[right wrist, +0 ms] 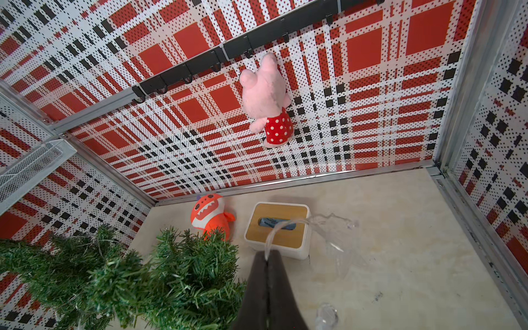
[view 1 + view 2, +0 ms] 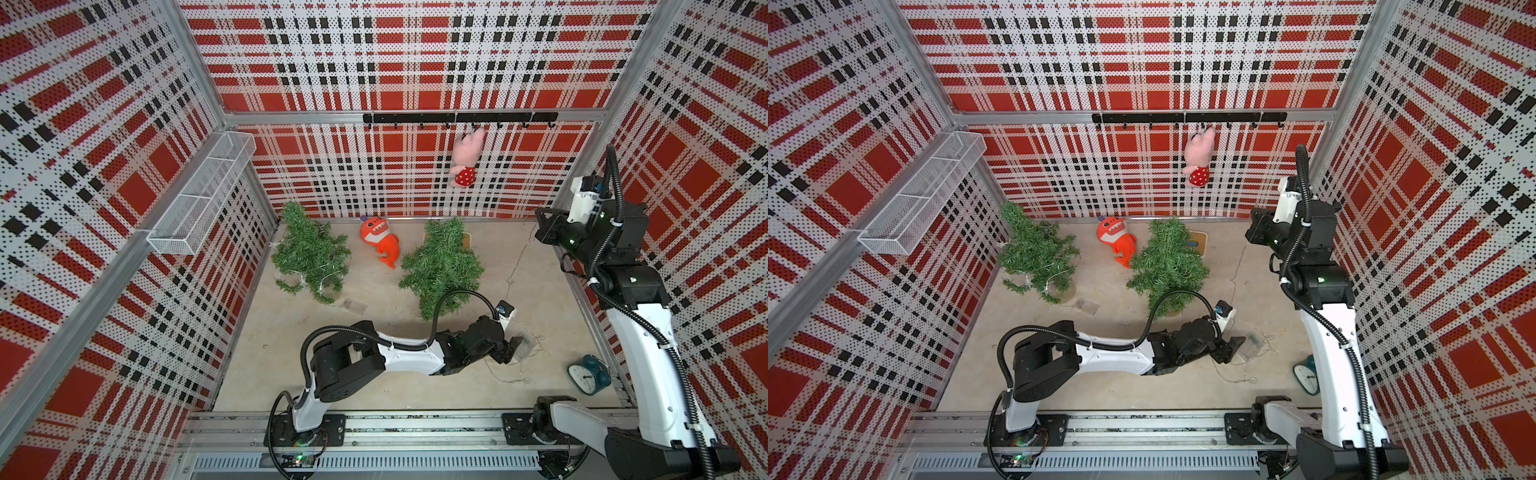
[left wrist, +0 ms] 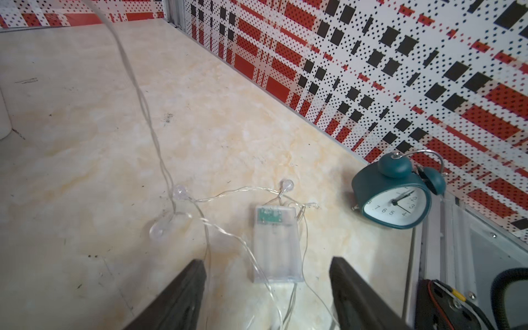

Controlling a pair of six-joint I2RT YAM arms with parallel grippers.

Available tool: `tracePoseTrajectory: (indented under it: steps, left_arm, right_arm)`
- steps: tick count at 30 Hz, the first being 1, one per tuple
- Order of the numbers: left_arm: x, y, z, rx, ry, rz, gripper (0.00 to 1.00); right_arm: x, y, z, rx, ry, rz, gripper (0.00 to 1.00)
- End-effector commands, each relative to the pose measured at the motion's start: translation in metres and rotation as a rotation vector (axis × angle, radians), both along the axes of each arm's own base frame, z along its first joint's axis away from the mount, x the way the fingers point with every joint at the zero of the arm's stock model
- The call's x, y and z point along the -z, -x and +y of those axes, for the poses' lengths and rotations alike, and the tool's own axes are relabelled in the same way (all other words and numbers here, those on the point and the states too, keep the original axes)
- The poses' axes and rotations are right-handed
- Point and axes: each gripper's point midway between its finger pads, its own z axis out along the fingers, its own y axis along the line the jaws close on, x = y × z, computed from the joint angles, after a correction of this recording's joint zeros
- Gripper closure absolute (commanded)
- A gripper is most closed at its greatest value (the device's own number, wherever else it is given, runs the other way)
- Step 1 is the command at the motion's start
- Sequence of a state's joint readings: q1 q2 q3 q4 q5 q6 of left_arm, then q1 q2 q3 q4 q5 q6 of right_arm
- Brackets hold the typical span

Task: Wrap string light around the christmas tree
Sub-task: Pick up the light string from the center of the board.

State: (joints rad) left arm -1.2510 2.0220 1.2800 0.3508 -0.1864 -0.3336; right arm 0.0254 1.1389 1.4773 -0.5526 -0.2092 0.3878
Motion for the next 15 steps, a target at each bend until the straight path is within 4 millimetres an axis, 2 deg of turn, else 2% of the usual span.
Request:
tracePoseTrajectory:
  steps: [1,4,8,11,15]
  left_arm:
    - [-0.016,-0.011,-0.004,-0.001,0.07,0.001,0.25]
    - [-0.025,-0.037,-0.003,-0.083,0.106,-0.022,0.24]
    - [-0.027,-0.073,0.003,-0.253,0.133,-0.055,0.26]
    - [-0.027,-0.073,-0.015,-0.228,0.141,-0.103,0.27]
    - [-0.013,-0.075,-0.031,-0.207,0.137,-0.102,0.33]
  right_arm:
    - [-0.015,0.003,0.0,-0.004,-0.016,-0.051,1.0]
    - [-0.014,0.005,-0.001,-0.001,-0.015,-0.044,1.0]
    - [-0.014,0.009,-0.002,0.004,-0.001,-0.041,1.0]
    - [-0.016,0.009,-0.003,0.0,-0.002,-0.041,1.0]
    - [-0.019,0.012,-0.003,0.001,-0.002,-0.048,1.0]
